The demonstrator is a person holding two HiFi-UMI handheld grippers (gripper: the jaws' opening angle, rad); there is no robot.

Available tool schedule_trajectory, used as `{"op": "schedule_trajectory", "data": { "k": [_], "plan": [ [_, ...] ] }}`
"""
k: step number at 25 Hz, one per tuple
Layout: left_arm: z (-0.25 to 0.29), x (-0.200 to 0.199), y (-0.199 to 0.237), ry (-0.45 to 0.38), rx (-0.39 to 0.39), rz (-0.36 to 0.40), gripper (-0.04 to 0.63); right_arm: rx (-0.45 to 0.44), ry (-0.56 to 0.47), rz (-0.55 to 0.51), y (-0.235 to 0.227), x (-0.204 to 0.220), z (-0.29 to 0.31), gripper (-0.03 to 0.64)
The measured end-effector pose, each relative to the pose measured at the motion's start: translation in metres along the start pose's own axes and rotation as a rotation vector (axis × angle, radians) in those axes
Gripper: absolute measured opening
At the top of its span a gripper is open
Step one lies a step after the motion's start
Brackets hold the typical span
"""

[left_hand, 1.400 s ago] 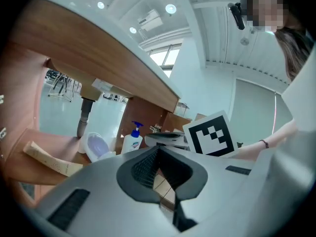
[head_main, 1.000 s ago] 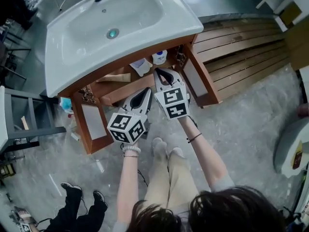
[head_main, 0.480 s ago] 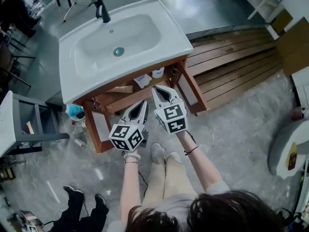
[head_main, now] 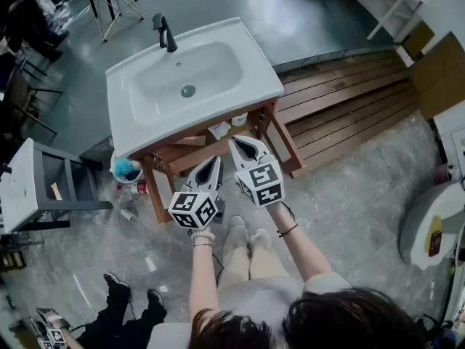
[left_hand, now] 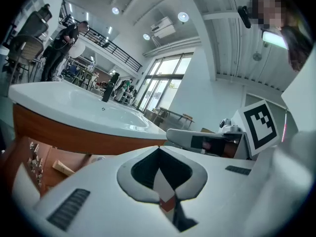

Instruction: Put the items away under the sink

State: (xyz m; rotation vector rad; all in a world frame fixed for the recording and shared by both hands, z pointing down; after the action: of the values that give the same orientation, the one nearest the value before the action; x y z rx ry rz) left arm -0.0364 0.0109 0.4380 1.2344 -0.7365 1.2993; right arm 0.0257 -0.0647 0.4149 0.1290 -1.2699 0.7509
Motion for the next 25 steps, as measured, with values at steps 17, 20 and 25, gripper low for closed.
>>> {"op": "schedule_trajectory", "data": {
  "k": [17, 20, 25],
  "plan": [
    [-0.040, -0.057, -0.010, -0.077, -0.031, 0.038, -0.003, -0.061, -0.049, 0.018, 0.033, -0.039, -0.030, 0.014],
    [-0.043, -0.059, -0.012, -0.082, -0.020, 0.052, -0.003, -0.076, -0.059, 0.020, 0.037, -0.040, -0.035, 0.014],
    [-0.045, -0.063, -0.017, -0.084, -0.003, 0.069, -0.003, -0.097, -0.076, 0.006, 0.040, -0.047, -0.041, 0.014]
  ]
}}
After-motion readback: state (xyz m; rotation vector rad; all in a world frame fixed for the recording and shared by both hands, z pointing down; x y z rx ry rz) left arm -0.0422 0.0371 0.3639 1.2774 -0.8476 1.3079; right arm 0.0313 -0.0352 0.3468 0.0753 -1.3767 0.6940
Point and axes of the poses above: the fingertips, and each gripper's own axes: z forward along the fingers, y to its left, x out of its underside, the point moved 4 cm from there along -z, backward along the fingers, and after that the axes turned 12 degrees about z, right-handed, at the moved point
